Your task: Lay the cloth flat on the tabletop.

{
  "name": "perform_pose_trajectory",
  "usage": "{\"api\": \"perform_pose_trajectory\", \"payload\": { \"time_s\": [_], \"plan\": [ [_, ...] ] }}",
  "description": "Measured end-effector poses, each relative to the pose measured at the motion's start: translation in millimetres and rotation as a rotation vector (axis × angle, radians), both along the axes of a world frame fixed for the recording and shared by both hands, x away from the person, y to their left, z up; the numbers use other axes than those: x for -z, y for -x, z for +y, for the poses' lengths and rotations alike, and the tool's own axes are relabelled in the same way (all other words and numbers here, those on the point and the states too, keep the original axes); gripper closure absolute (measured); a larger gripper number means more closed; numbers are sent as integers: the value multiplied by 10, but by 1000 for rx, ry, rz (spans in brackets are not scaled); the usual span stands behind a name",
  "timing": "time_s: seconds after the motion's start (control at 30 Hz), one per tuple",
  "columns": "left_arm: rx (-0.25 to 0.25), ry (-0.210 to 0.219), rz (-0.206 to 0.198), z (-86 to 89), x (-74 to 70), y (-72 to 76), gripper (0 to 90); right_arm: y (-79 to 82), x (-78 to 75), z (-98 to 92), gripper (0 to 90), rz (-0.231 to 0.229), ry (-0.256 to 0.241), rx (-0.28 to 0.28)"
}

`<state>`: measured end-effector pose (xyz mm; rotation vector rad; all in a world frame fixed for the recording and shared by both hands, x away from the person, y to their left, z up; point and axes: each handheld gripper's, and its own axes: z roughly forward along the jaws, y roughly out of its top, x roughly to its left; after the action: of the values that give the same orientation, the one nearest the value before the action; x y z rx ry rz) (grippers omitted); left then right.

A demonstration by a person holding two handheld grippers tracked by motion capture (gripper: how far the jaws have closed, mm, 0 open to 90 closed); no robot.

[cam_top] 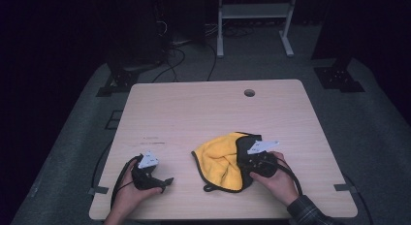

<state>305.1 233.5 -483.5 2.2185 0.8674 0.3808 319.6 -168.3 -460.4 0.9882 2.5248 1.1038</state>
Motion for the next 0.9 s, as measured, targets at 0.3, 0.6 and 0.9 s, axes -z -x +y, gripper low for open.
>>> {"api": "perform_pose_trajectory", "payload": {
  "time_s": [0.3, 0.6, 0.9],
  "plan": [
    [0, 0, 0, 0, 0, 0, 0, 12, -213, -307, 891, -12, -76, 84],
    [0, 0, 0, 0, 0, 0, 0, 19, -289, -747, 893, -39, -75, 184],
    [0, 0, 0, 0, 0, 1, 0, 2, -254, -1311, 894, -41, -47, 336]
  ]
}}
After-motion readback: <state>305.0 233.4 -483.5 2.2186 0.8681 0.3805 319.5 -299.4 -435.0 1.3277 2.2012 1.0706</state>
